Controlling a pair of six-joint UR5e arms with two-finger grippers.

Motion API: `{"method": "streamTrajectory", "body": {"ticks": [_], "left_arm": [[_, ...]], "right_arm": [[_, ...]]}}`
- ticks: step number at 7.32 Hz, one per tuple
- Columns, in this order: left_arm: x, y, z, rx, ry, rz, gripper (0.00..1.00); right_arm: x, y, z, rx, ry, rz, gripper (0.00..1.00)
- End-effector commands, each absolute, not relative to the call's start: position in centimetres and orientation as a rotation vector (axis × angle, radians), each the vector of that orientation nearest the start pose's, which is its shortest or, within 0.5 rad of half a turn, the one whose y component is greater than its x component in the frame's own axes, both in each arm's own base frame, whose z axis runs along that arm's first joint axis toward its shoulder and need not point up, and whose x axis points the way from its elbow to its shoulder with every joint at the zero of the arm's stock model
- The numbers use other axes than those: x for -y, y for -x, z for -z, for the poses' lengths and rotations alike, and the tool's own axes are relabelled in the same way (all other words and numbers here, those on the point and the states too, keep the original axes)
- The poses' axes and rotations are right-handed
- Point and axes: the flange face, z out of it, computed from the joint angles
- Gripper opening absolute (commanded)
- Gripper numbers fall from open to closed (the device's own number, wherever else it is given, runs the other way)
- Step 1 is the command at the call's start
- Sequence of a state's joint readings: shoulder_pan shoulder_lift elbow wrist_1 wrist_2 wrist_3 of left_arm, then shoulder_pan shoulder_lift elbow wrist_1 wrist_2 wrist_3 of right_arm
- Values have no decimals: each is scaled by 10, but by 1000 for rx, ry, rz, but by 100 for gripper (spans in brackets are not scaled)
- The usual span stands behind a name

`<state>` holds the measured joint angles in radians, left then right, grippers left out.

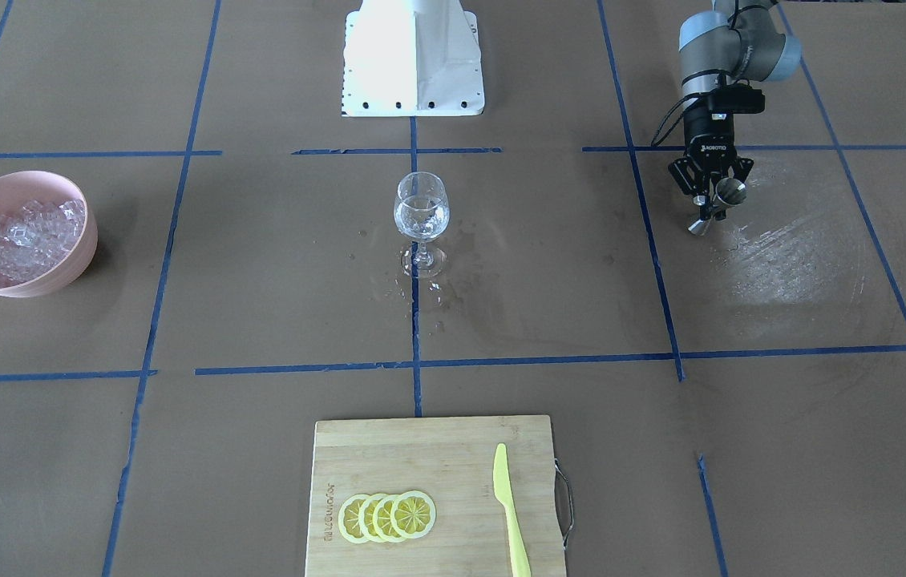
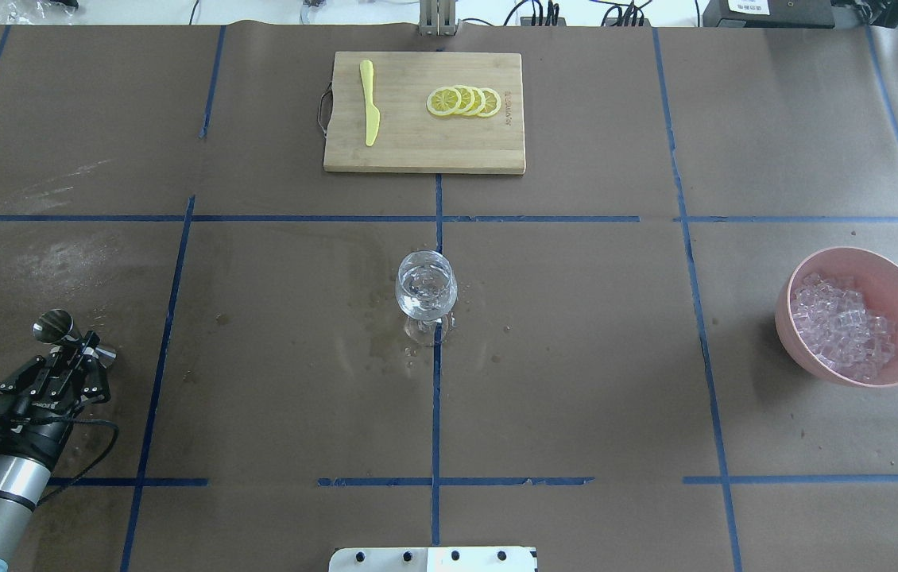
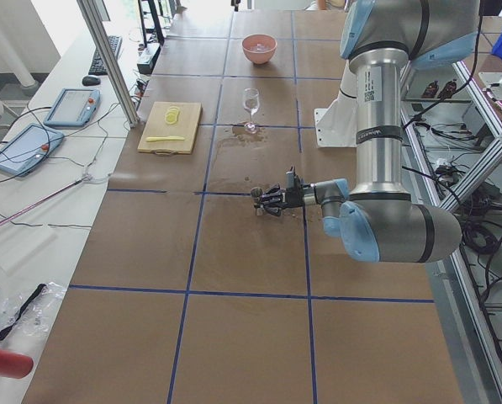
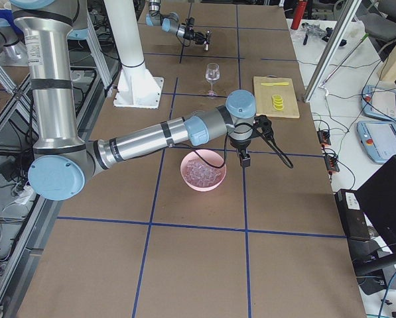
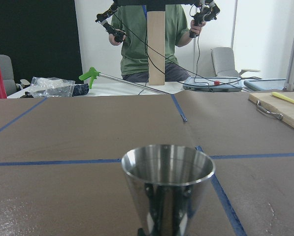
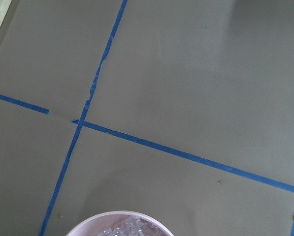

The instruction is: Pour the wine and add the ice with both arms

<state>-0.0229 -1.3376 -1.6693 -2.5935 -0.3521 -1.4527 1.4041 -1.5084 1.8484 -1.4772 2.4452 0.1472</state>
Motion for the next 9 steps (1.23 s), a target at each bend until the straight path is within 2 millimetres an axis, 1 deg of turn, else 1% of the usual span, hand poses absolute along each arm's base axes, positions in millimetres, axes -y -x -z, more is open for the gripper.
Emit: {"method": "streamTrajectory", "body": {"ticks": [1, 3, 4, 5, 6, 7, 9], "left_arm": [[234, -375, -573, -691, -1178, 458, 41], [233, -377, -573, -694, -1175, 453, 46], [233, -376, -574, -692, -1175, 451, 55], [233, -376, -575, -686, -1168, 437, 94], [231, -375, -579, -671, -1138, 381, 99], [230, -376, -571, -675, -1118, 342, 99], [227, -368, -576, -671, -1065, 281, 99]], "right_arm": [[516, 29, -472, 913, -266, 208, 100], [516, 29, -472, 913, -266, 208, 100], [516, 29, -472, 913, -266, 208, 100], [516, 29, -472, 913, -265, 207, 100], [516, 29, -470, 914, -267, 205, 100], [515, 29, -471, 915, -264, 202, 100], [515, 29, -471, 915, -264, 202, 100]]}}
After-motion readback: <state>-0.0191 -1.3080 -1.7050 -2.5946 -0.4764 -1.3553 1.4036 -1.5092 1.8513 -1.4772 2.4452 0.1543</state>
